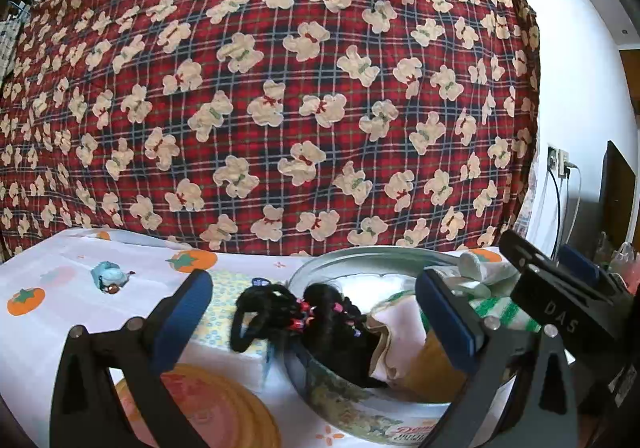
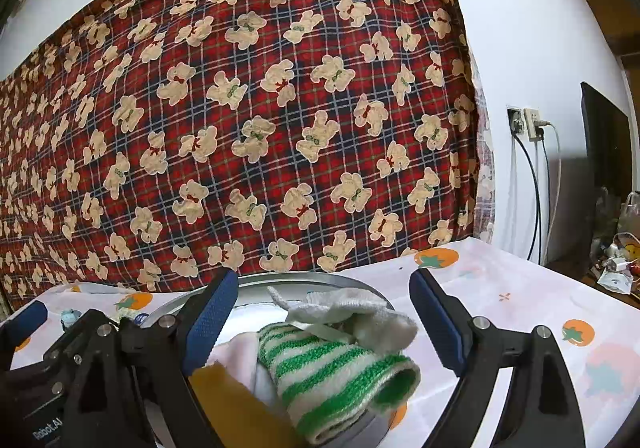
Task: Organize soft objects
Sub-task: 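Open both tools to release the items and raise them from the tin, then move both tools toward the small blue cloth on the table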
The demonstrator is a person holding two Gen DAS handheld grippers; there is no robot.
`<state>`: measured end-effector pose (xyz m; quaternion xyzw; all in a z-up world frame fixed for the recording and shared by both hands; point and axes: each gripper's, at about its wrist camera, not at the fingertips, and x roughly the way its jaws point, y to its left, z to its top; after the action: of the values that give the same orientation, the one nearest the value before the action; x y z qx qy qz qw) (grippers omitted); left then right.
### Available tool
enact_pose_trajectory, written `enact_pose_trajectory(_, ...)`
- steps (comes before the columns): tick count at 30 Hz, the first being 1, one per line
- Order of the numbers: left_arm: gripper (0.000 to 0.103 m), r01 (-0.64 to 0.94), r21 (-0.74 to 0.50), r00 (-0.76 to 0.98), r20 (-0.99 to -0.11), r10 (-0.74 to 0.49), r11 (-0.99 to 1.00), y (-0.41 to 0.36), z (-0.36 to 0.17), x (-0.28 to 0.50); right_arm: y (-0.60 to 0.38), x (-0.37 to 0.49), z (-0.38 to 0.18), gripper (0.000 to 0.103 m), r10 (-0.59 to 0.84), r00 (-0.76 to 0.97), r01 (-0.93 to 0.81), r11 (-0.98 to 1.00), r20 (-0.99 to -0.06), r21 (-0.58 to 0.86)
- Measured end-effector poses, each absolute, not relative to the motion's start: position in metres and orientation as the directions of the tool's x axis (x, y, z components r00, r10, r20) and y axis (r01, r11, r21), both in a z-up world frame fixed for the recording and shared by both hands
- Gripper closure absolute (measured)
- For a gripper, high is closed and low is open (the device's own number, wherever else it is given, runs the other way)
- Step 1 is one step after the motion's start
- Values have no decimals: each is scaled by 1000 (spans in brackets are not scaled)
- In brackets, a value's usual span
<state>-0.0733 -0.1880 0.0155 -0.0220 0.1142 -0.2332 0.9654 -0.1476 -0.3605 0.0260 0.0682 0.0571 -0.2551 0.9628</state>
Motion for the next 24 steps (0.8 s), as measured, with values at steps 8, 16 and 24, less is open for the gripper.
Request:
enact_pose_trajectory(8, 0, 424, -109, 882, -173, -437, 899, -169, 18, -82, -343, -167, 29, 14, -503, 861, 509, 852, -77, 119)
enact_pose_trajectory(16, 0, 410, -92, 892, -169, -420, 907, -148, 19, -87, -325, -164, 28, 13, -491, 866, 500, 857, -95, 127)
enact_pose_trajectory(24, 0, 381, -71, 907, -165, -387, 922, -122, 19, -88, -297, -159, 24, 13, -450, 886, 463, 871, -113, 164)
